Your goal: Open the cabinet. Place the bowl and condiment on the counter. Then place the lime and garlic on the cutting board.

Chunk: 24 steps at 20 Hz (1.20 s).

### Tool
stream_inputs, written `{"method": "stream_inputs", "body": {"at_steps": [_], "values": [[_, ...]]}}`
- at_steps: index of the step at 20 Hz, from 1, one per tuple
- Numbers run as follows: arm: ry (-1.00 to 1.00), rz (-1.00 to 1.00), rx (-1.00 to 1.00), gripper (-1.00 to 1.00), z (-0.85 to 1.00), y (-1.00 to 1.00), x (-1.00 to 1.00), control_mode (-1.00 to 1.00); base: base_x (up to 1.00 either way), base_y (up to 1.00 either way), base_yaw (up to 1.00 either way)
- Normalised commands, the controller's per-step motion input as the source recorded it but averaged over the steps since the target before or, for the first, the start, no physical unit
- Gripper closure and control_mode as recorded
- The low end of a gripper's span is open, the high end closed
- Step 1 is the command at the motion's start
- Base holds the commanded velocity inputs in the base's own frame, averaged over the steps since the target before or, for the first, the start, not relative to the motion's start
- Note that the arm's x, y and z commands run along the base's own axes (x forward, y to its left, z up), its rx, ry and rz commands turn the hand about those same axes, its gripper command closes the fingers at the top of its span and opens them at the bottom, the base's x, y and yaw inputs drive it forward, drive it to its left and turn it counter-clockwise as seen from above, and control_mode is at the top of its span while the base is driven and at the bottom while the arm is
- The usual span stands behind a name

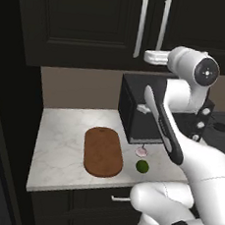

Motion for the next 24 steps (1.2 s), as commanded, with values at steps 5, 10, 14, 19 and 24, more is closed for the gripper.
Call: {"method": "stream_inputs", "body": {"at_steps": [5, 10, 14, 19, 24], "values": [[0.0, 0.0, 0.0, -1.0, 0.06, -0.04, 0.46, -1.0, 0.0, 0.0, 0.0], [0.03, 0.0, 0.0, -1.0, 0.11, -0.14, 0.4, -1.0, 0.0, 0.0, 0.0], [0.03, 0.0, 0.0, -1.0, 0.12, -0.2, 0.31, -1.0, 0.0, 0.0, 0.0], [0.03, 0.0, 0.0, -1.0, 0.13, -0.08, 0.21, -1.0, 0.0, 0.0, 0.0], [0.02, 0.0, 0.0, -1.0, 0.05, 0.0, 0.16, -1.0, 0.0, 0.0, 0.0]]}}
